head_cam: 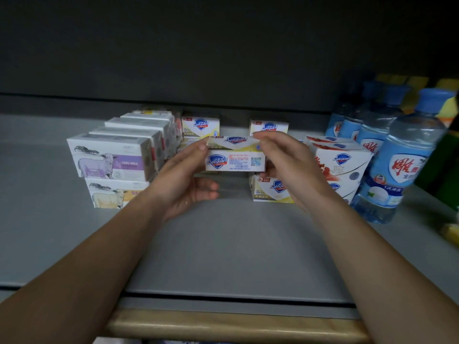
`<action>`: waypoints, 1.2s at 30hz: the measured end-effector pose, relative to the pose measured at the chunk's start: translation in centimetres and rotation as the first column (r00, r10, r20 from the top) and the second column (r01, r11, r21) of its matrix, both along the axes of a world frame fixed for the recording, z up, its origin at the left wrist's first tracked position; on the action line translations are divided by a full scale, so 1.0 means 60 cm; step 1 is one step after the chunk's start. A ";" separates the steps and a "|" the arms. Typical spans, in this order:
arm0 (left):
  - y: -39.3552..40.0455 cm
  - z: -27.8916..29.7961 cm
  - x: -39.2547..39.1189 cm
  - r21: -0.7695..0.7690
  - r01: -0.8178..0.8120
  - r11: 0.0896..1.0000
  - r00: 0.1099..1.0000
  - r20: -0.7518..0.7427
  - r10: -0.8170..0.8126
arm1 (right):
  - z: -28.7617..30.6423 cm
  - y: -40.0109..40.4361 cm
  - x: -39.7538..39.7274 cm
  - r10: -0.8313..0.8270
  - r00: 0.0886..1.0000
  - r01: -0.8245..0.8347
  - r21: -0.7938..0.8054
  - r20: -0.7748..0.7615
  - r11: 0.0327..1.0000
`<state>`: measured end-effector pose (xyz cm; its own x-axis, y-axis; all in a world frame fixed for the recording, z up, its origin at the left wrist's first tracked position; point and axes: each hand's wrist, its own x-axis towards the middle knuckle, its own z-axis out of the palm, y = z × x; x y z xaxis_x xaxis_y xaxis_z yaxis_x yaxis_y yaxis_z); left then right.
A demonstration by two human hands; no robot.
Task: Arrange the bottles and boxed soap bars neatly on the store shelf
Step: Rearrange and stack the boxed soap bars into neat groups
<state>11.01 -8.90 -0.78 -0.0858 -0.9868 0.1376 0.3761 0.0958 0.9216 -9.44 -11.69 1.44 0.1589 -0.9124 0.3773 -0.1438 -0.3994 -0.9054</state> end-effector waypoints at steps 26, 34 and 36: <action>0.006 0.007 0.003 -0.203 0.033 0.979 0.996 -0.070 -0.048 | -0.010 0.017 0.000 0.090 0.993 -0.106 -0.231 -0.077 0.967; 0.006 0.012 0.002 -0.145 -0.017 0.989 0.996 -0.091 0.004 | -0.010 0.014 0.002 -0.116 0.955 -0.019 -0.446 -0.273 0.895; 0.007 0.013 0.000 -0.095 -0.055 0.994 0.997 -0.050 0.051 | -0.007 0.017 -0.001 -0.209 0.919 0.011 -0.511 -0.334 0.860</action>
